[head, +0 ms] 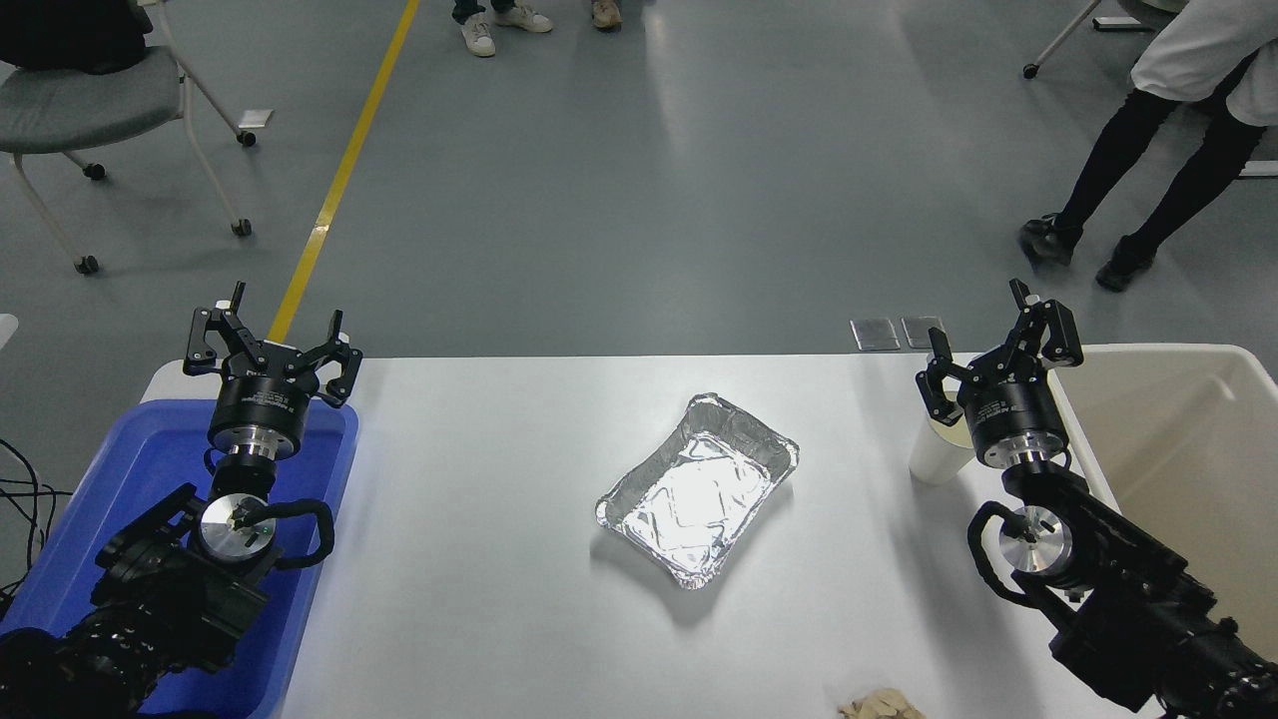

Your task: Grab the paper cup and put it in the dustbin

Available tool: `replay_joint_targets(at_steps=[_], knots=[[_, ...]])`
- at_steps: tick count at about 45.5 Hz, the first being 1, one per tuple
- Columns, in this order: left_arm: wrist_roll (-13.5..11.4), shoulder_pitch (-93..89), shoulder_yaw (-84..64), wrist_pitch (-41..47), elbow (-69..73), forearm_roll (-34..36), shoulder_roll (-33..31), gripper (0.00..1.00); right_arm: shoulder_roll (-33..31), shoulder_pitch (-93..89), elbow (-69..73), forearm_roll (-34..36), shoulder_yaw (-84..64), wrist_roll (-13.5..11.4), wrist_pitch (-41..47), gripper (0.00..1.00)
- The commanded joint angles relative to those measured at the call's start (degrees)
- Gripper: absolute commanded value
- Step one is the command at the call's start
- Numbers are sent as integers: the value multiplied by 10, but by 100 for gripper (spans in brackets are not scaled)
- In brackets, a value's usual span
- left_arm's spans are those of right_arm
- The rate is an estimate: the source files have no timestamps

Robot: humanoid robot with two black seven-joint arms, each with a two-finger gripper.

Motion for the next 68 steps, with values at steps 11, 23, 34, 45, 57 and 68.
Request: replay_joint_targets(at_steps=[11, 23, 34, 45, 57, 68], knots=[[0, -1, 0, 0, 1, 0, -1, 99, 2, 0, 0, 0, 0, 0, 0, 100], [0, 0, 0, 0, 1, 0, -1, 99, 1, -1, 0, 0, 0, 0, 0, 100], [0, 0, 0, 0, 0, 0, 0, 99, 1, -1, 0, 0, 0, 0, 0, 100], [0, 0, 0, 0, 0, 0, 0, 99, -1, 0, -10, 0, 0, 0, 0, 100], [0, -1, 0, 0, 0, 0, 0, 99, -2, -5, -9, 0, -1, 0, 0, 100], [0, 0, 0, 0, 0, -1, -1, 99, -4, -8, -7, 0, -1, -1, 0, 100]])
